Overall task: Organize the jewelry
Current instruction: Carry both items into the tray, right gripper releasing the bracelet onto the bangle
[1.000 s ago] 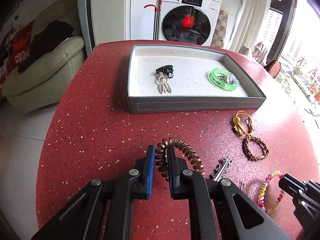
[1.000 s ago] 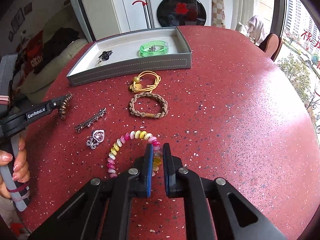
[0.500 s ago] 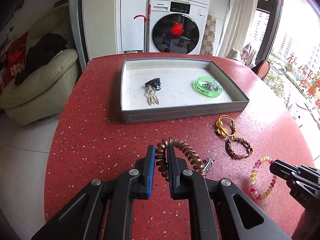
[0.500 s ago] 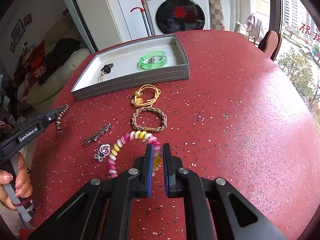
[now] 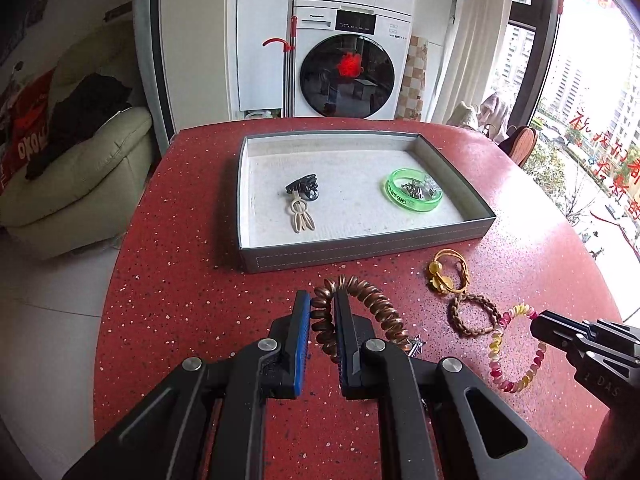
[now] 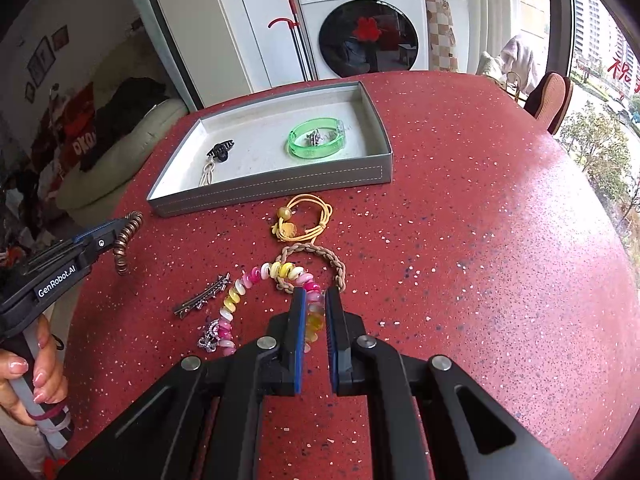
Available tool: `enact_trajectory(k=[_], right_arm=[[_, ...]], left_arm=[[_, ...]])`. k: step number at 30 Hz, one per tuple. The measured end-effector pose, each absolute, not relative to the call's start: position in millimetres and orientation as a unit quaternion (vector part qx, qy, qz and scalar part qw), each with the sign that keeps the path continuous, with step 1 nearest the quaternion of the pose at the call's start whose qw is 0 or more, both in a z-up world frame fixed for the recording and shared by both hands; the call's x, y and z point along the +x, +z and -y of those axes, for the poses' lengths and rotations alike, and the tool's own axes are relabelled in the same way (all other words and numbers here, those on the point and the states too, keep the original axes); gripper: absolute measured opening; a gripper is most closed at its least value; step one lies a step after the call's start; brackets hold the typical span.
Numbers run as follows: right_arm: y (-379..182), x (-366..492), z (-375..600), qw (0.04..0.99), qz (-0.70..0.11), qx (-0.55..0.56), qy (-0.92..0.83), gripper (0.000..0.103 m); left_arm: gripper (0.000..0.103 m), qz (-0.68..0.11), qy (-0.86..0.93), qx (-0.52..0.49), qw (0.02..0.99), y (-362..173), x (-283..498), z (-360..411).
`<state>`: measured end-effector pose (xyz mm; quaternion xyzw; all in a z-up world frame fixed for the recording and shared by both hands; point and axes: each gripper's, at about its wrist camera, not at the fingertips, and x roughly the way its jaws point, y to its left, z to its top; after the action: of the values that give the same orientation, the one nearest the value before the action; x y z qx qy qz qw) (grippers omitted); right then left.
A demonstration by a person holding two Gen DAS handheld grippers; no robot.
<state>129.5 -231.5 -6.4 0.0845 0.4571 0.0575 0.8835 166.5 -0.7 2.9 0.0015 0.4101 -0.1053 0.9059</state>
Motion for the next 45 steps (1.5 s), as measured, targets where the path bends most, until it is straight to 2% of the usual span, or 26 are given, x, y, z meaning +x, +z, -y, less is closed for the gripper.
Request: enact_trajectory(k=[17,31,45], right_arm=[[15.5,191.4,226.6,0.890,-0.446,0.063,0.072,0.010],[27.8,277.6,228.4,0.894,-0.438,0.064,0.068,0.010],[-9.8,356.1,242.3,0.881,-0.462,0.094,0.029,0.010]], left_arm=[[0.030,-0.399,-0.099,0.013,0.912,14.4,212.3,1.5],[0.030,-0.395,-0.088,0.024,0.914,23.5,289.8,10.7],[0.030,-0.436,-0.073,0.042,0.896,-20.6,348.8,43.8]])
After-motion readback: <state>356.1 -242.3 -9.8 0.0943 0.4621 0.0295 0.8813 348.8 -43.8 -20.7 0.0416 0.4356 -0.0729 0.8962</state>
